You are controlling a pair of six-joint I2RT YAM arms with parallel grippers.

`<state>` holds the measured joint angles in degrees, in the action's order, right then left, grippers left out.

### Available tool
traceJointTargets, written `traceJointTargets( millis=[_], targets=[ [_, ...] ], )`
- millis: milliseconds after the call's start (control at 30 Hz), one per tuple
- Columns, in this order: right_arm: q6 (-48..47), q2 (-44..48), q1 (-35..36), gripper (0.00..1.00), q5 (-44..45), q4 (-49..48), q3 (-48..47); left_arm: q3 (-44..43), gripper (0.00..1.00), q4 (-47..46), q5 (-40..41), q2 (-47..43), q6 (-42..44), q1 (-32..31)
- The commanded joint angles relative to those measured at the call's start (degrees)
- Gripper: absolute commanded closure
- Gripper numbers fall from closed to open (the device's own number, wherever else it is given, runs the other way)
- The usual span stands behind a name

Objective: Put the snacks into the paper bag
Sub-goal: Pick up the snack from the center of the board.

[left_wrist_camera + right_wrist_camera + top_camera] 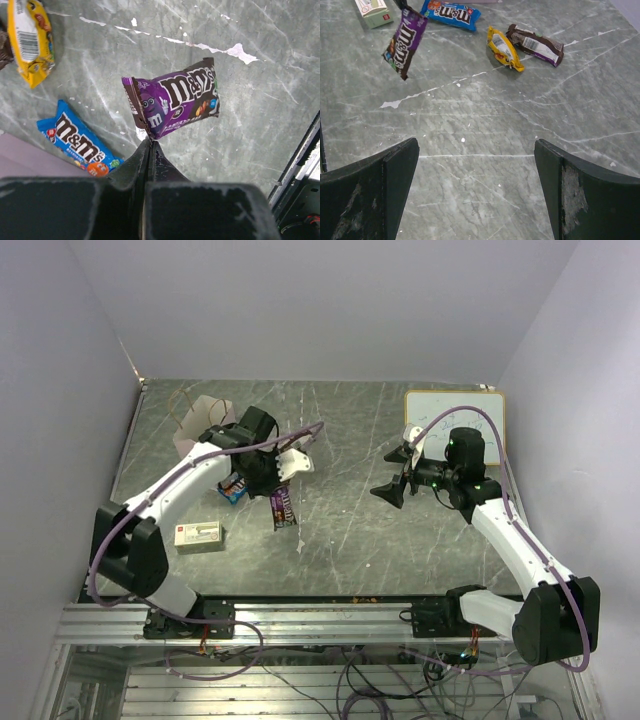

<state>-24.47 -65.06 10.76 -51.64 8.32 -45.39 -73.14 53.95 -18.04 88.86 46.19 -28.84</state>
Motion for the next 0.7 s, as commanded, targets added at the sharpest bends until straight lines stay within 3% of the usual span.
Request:
traceJointTargets(
  millis=[0, 467, 667],
  targets=[
    [-0.49, 1.27, -0.63, 0.0, -0.31, -0.8, 0.37, -2.4, 0.93, 2.19, 2.27, -5.08, -4.7, -0.34],
    [-0.35, 1.64, -1.16, 0.0, -0.5, -0.94, 0.46, -12.61, 0.93, 2.97, 19.28, -17.51, -15.4, 0.14],
    [-0.45, 1.51, -1.37, 0.0, -0.4, -0.93, 0.53, -20.15, 0.93, 2.17, 25.49, -19.64, -18.55, 5.54]
  ],
)
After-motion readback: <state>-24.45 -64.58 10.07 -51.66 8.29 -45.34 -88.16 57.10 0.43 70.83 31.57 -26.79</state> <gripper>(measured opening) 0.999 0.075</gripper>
